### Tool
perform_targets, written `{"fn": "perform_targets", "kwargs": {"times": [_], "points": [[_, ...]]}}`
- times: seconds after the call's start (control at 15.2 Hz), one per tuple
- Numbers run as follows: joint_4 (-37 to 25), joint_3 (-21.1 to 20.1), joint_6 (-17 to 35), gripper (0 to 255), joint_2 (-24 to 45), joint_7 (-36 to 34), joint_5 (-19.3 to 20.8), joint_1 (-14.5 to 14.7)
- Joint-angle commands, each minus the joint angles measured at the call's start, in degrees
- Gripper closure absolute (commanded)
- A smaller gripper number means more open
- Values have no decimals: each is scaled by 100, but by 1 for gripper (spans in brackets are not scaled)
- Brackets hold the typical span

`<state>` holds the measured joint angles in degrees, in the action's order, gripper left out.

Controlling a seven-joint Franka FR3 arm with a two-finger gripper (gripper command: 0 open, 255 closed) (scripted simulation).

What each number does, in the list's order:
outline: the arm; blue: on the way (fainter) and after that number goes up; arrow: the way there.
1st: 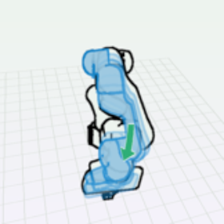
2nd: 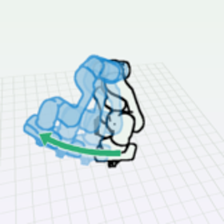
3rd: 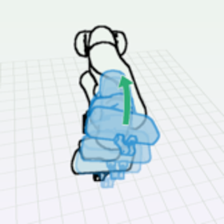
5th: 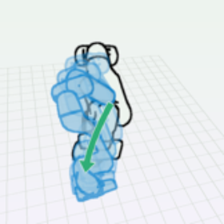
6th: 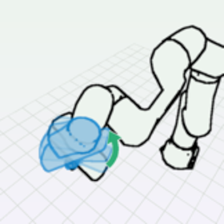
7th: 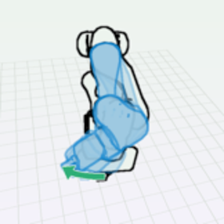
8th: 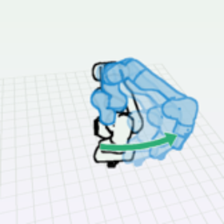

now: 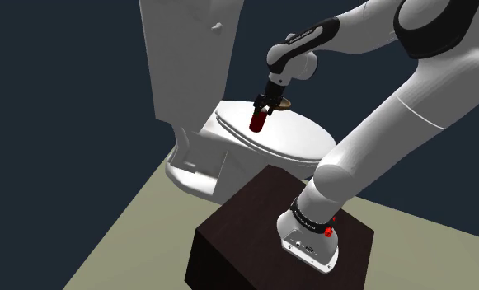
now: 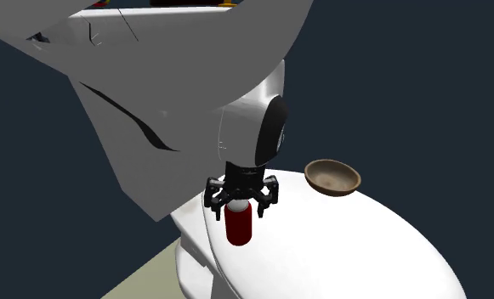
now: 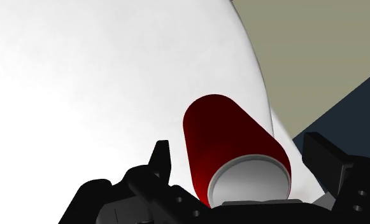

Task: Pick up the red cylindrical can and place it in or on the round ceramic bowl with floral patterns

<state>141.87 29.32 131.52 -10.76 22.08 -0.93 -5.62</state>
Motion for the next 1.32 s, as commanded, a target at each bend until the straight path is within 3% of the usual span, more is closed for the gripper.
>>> {"fn": "perform_targets", "kwargs": {"times": [0.0, 0.07, 0.13, 0.73, 1.25], "points": [[0, 1, 2, 0, 1, 1, -1, 0], [0, 0, 1, 0, 1, 0, 0, 0], [0, 0, 1, 255, 1, 0, 0, 0], [0, 1, 2, 255, 1, 1, -1, 1], [-303, -108, -667, 255, -408, -220, 215, -59]]}}
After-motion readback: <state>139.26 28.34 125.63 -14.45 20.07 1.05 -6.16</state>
